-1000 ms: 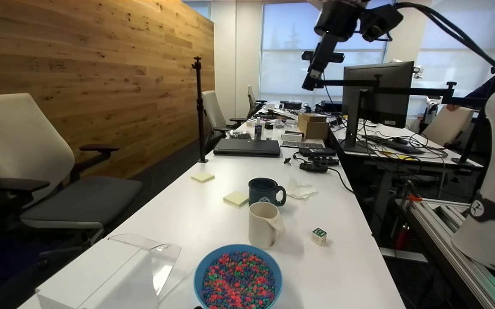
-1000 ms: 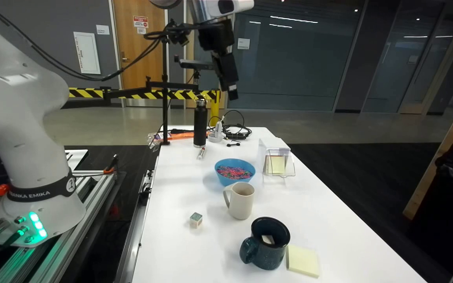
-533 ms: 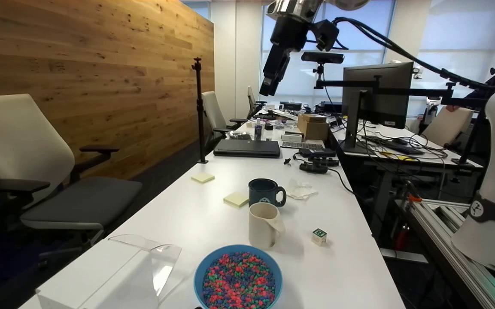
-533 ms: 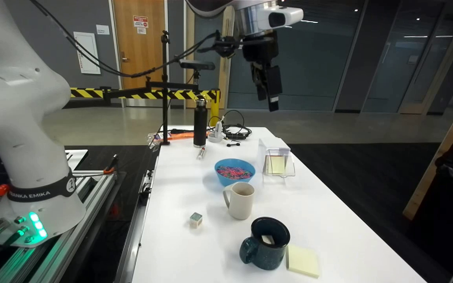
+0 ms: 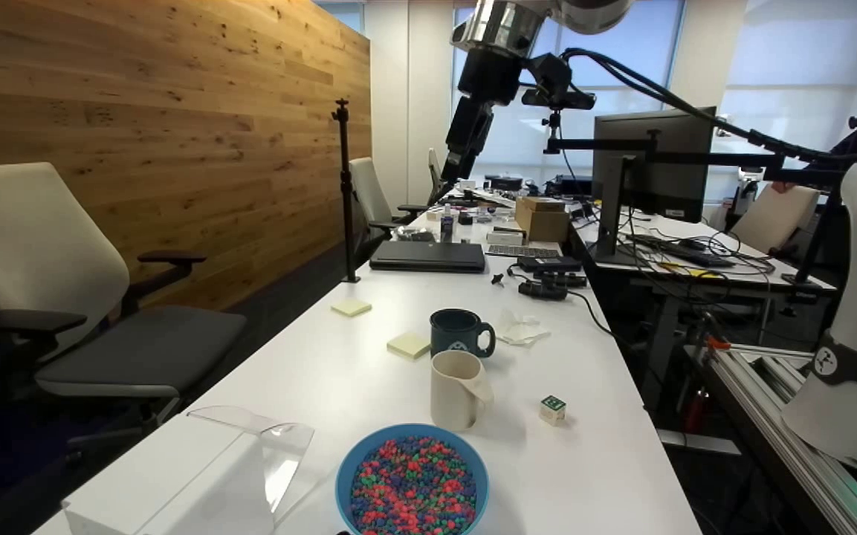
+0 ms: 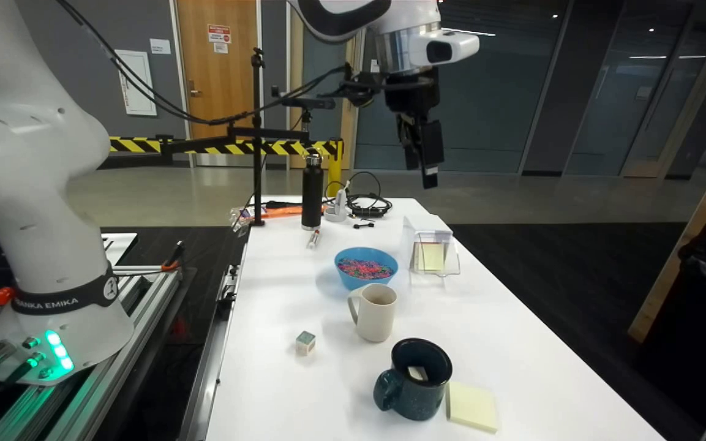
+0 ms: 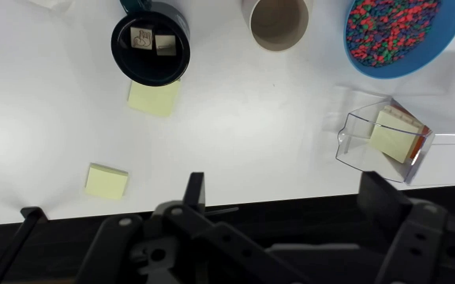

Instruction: Close the object

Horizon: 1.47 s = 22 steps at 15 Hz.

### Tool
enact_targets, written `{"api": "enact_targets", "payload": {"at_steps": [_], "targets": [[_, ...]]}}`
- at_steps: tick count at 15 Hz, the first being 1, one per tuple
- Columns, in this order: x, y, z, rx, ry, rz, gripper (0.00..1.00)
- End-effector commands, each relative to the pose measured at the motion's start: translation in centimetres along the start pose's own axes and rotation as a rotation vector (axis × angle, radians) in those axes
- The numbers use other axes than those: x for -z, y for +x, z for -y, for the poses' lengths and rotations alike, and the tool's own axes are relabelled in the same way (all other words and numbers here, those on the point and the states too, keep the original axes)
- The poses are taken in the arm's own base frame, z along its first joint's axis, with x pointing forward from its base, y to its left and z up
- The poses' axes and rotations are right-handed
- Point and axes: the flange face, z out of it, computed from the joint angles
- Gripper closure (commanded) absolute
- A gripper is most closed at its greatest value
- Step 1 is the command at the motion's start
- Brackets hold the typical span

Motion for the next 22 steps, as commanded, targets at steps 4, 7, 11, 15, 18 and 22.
{"api": "enact_targets", "payload": {"at_steps": [4, 7, 11, 15, 18, 22], "targets": [[-6.8, 4.2, -1.7, -0.041, -0.022, -0.033, 0.0], [-10.0, 5.3, -1.8, -0.066, 0.047, 0.035, 0.0], [-12.9, 6.3, -0.2, -0.097, 0.236, 0.145, 0.0], [-14.3, 7.9, 1.1, -0.078, 0.241, 0.168, 0.0], [-15.4, 9.1, 1.2, -0.071, 0.212, 0.154, 0.0], [-15.4, 8.6, 1.2, -0.075, 0.204, 0.138, 0.0]]}}
